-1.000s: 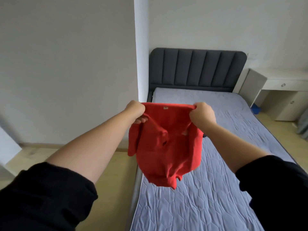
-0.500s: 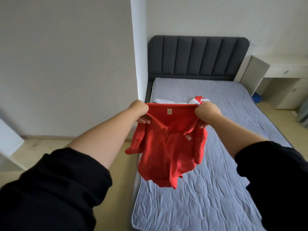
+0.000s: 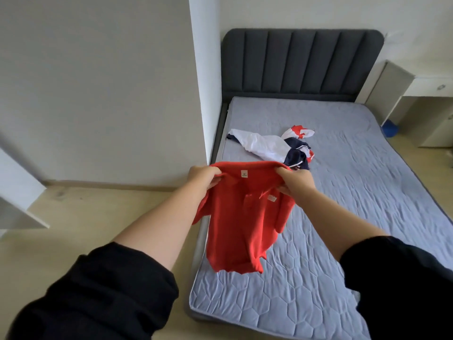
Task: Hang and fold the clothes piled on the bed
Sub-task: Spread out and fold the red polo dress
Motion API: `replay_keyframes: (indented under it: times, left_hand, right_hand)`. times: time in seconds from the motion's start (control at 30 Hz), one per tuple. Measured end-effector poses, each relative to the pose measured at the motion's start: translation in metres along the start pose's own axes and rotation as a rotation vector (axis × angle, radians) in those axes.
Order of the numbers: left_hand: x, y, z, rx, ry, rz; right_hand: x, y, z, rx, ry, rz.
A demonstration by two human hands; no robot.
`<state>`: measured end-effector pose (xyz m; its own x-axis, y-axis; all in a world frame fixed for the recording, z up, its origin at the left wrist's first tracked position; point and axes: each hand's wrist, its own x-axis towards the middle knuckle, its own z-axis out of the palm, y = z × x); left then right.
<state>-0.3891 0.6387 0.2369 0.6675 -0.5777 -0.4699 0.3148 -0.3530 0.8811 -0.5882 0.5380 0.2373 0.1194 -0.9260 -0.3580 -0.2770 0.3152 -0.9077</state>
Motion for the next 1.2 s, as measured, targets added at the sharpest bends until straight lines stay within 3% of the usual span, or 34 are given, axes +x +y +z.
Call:
replay_keyframes:
  times: [0.07, 0.17, 0.37, 0.47, 0.57, 0.67, 0.8, 0.97, 1.2]
  left_hand:
    - [-0.001, -0.018, -0.003, 0.137, -0.054, 0.074]
    - [-0.012, -0.038, -0.008, 0.443, -0.004, 0.233]
    - [-0.034, -0.054, -0.028, 1.019, 0.271, 0.646]
    - [-0.045, -0.059, -0.025, 0.878, 0.162, 0.681]
    - [-0.053, -0.066, -0.016, 0.741, 0.032, 0.623]
    - [-0.055, -0.067, -0.015, 0.85, 0.015, 0.716]
    - [-0.042, -0.056, -0.009, 1.171, 0.047, 0.89]
    - [-0.01, -0.067, 0.029, 1.263, 0.085, 0.746]
    - [0.071, -0.142, 0.085, 1.271, 0.215, 0.538]
  right_hand:
    - [-0.002, 0.011, -0.005, 0.02, -0.084, -0.019]
    - [-0.012, 0.028, -0.019, -0.1, -0.171, -0.121]
    - [-0.041, 0.056, -0.049, -0.773, 0.199, -0.441]
    - [-0.06, 0.068, -0.051, -0.722, 0.271, -0.573]
    - [-0.07, 0.076, -0.053, -0.589, 0.278, -0.503]
    - [-0.067, 0.076, -0.062, -0.57, 0.327, -0.466]
    - [-0.039, 0.073, -0.075, -0.608, 0.334, -0.478]
    - [0.017, 0.088, -0.073, -0.663, 0.27, -0.447]
    - [0.11, 0.147, -0.053, -0.779, 0.19, -0.399]
